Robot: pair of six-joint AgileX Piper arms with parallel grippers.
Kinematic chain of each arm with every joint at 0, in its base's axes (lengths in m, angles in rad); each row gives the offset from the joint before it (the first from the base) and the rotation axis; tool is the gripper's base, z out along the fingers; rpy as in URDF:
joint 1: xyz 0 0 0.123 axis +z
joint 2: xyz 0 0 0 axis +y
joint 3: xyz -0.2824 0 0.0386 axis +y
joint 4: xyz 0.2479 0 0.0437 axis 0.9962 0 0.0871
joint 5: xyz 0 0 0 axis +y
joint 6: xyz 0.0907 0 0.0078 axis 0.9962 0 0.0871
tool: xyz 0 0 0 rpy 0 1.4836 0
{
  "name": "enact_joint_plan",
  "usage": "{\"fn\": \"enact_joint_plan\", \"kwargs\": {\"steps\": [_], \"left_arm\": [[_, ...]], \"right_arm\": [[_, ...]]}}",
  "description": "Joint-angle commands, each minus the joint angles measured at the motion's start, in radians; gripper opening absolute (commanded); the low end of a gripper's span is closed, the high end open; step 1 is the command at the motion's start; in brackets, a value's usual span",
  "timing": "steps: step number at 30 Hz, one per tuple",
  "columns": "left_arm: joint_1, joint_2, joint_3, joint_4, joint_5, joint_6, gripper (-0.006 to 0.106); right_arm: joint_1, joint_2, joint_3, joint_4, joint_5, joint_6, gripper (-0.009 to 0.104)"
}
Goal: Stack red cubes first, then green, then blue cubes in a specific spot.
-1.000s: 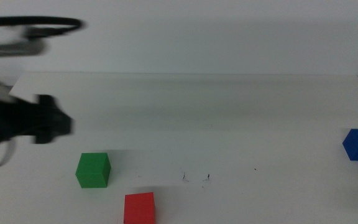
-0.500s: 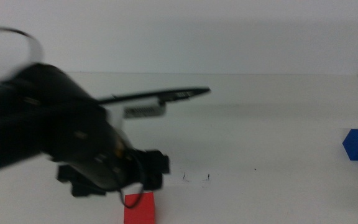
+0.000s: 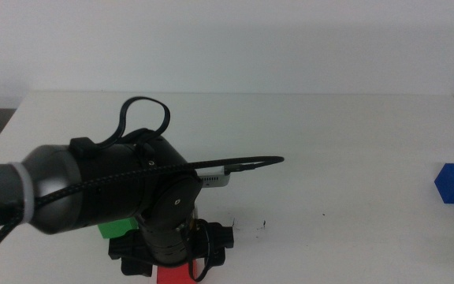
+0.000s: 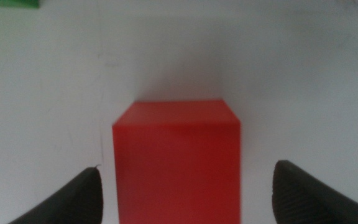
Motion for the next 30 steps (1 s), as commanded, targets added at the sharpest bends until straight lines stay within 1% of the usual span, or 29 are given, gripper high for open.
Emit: {"fn": "enact_joint_plan", "kwargs": {"steps": [1,3,5,7,10,12,13,15,16,18,25,30], "left_arm": [[0.012,0.012,0.016,0.004,-0.037,-0.008,0.090],[0.019,0.014,0.034,0.002,-0.072,-0.002,0.086],[0.019,0.014,0.046,0.002,-0.098,0.001,0.079],[0.019,0.014,0.047,-0.003,-0.090,0.001,0.063],[0.019,0.014,0.047,-0.012,-0.088,-0.016,0.034],[0.019,0.008,0.037,-0.032,-0.081,-0.028,0.019],[0.019,0.004,0.019,-0.040,-0.064,-0.024,0.013],[0.012,0.001,-0.047,-0.046,-0.017,0.022,0.004],[0.005,0.007,-0.097,-0.043,0.014,0.043,0.002],[-0.002,0.040,-0.199,-0.017,0.078,0.053,0.003],[0.000,0.274,-0.542,-0.003,0.145,0.152,0.014],[0.004,0.394,-0.659,-0.003,0.155,0.185,0.018]], "right_arm": [[-0.002,-0.004,0.004,-0.008,-0.008,0.004,0.093],[-0.002,-0.004,0.004,-0.008,-0.008,0.004,0.093],[-0.002,-0.004,0.004,-0.008,-0.008,0.004,0.093],[-0.002,-0.004,0.004,-0.008,-0.008,0.004,0.093],[-0.002,-0.004,0.004,-0.008,-0.008,0.004,0.093],[-0.002,-0.004,0.004,-0.008,-0.008,0.004,0.093],[-0.002,-0.004,0.004,-0.008,-0.008,0.004,0.093],[-0.002,-0.004,0.004,-0.008,-0.008,0.004,0.093],[-0.002,-0.004,0.004,-0.008,-0.008,0.004,0.093],[-0.002,-0.004,0.004,-0.008,-0.008,0.004,0.093],[-0.002,-0.004,0.004,-0.008,-0.008,0.004,0.093],[-0.002,-0.004,0.004,-0.008,-0.008,0.004,0.093]]}}
